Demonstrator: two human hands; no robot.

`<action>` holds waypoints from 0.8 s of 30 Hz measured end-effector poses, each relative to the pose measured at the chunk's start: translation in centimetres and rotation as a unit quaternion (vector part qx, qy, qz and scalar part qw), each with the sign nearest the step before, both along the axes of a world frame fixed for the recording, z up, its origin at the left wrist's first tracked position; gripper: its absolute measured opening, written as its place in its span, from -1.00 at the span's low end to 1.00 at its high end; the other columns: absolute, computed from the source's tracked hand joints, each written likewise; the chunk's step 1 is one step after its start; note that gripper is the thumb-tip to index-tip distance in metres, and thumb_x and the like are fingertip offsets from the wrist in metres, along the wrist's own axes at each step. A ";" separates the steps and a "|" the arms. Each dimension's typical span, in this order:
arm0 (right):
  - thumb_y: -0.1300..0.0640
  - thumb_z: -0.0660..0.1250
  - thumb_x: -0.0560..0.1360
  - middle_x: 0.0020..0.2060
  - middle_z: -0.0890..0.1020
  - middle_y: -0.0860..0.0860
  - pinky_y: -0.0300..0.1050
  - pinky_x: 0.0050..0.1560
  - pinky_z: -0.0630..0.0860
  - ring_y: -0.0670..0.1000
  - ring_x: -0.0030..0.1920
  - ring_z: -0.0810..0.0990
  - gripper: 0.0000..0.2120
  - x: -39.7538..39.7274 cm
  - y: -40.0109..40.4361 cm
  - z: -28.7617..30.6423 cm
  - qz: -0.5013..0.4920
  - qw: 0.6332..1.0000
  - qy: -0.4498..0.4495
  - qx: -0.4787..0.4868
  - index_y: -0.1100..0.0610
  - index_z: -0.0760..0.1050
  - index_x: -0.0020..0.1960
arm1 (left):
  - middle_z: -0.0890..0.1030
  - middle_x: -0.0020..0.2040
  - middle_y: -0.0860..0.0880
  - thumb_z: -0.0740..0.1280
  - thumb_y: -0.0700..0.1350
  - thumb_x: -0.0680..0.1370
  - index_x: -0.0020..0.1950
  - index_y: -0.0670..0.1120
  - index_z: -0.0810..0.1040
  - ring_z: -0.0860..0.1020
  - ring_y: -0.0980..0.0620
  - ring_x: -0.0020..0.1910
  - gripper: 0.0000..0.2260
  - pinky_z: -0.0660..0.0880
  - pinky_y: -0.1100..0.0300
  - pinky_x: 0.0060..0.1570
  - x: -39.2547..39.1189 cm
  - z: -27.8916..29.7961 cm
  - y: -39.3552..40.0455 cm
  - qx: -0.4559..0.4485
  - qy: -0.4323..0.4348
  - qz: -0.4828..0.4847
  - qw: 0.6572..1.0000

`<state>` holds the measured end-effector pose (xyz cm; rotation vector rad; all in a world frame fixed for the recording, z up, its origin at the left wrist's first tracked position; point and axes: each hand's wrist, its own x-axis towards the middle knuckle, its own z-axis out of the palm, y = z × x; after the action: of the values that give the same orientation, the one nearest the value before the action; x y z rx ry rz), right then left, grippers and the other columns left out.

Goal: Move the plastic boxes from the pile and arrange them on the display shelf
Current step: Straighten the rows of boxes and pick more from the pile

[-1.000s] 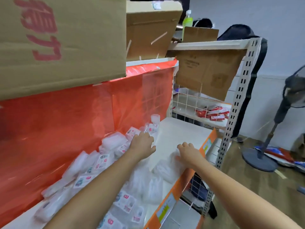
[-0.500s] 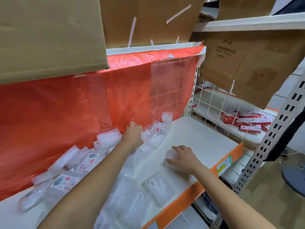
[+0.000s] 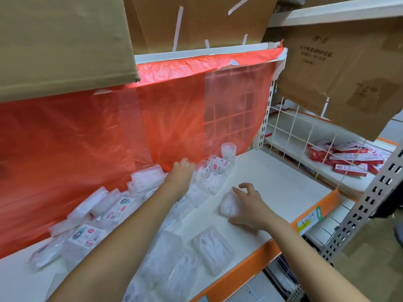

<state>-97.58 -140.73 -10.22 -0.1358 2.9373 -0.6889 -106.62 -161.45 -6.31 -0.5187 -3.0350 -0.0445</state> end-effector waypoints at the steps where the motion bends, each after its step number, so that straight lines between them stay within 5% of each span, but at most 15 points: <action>1: -0.04 0.48 0.37 0.44 0.06 0.04 -0.17 0.35 0.24 0.09 0.41 0.17 -0.11 0.0 0.2 0.0 0.001 1.000 0.001 -0.017 0.07 0.06 0.53 | 0.22 0.42 -0.12 0.19 -0.45 0.45 0.43 -0.14 0.21 0.31 -0.15 0.26 -0.42 0.33 0.12 0.13 0.2 0.0 0.1 -0.006 0.015 -0.009 1.000; 8: 0.11 0.45 0.42 0.27 0.34 -0.10 -0.37 0.10 0.39 -0.14 0.23 0.41 -0.48 0.8 1.2 1.6 0.016 0.972 0.002 -0.236 -0.06 0.34 0.32 | 0.36 0.30 -0.05 0.36 -0.22 0.37 0.36 -0.10 0.23 0.29 -0.07 0.20 -0.40 0.38 0.10 0.12 1.9 1.1 -0.4 0.107 0.006 -0.019 0.994; 12: 0.04 0.36 0.46 0.17 0.59 0.01 -0.06 0.21 0.52 0.00 0.15 0.59 -0.67 1.6 1.4 3.0 0.015 0.822 -0.100 -0.560 0.02 0.51 0.22 | 0.33 0.21 0.02 0.39 -0.08 0.35 0.36 0.04 0.29 0.22 0.01 0.20 -0.40 0.27 0.13 0.23 4.8 2.3 -0.4 0.183 0.051 -0.060 0.980; 15: -0.02 0.32 0.48 0.16 0.60 0.17 0.10 0.19 0.54 0.19 0.16 0.59 -0.59 1.8 1.1 3.3 -0.028 0.705 -0.141 -0.695 0.15 0.47 0.26 | 0.26 0.14 0.05 0.41 -0.06 0.34 0.34 0.15 0.32 0.21 0.04 0.18 -0.41 0.21 0.18 0.24 7.2 2.8 -0.5 0.242 0.036 -0.058 0.968; 17: -0.06 0.35 0.43 0.23 0.54 0.23 0.14 0.16 0.54 0.27 0.18 0.57 -0.47 2.0 0.7 3.3 -0.042 0.658 -0.144 -0.738 0.17 0.42 0.32 | 0.23 0.12 0.05 0.41 -0.09 0.35 0.34 0.19 0.33 0.26 0.04 0.16 -0.41 0.25 0.22 0.25 8.7 3.0 -0.7 0.301 0.017 -0.049 0.952; 20: -0.17 0.61 0.11 0.21 0.56 0.24 0.07 0.02 0.61 0.25 0.16 0.59 -0.12 2.4 0.1 3.1 -0.038 0.617 -0.158 -0.770 0.17 0.43 0.32 | 0.23 0.13 0.08 0.41 -0.11 0.37 0.37 0.25 0.32 0.33 0.05 0.12 -0.38 0.31 0.22 0.24 10.6 2.8 -1.2 0.345 0.010 -0.027 0.938; 24: -0.20 0.62 0.04 0.19 0.58 0.24 -0.03 -0.01 0.61 0.18 0.16 0.60 -0.06 3.5 -1.1 3.1 -0.011 0.593 -0.184 -0.784 0.19 0.44 0.30 | 0.26 0.16 0.12 0.43 -0.08 0.37 0.39 0.29 0.28 0.35 0.08 0.15 -0.34 0.33 0.25 0.22 13.0 1.4 -1.4 0.348 0.007 0.005 0.938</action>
<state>-94.04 -141.81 -7.07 -0.0616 1.0953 -2.5609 -93.66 -162.81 -4.87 -0.4203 -2.7260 -1.0525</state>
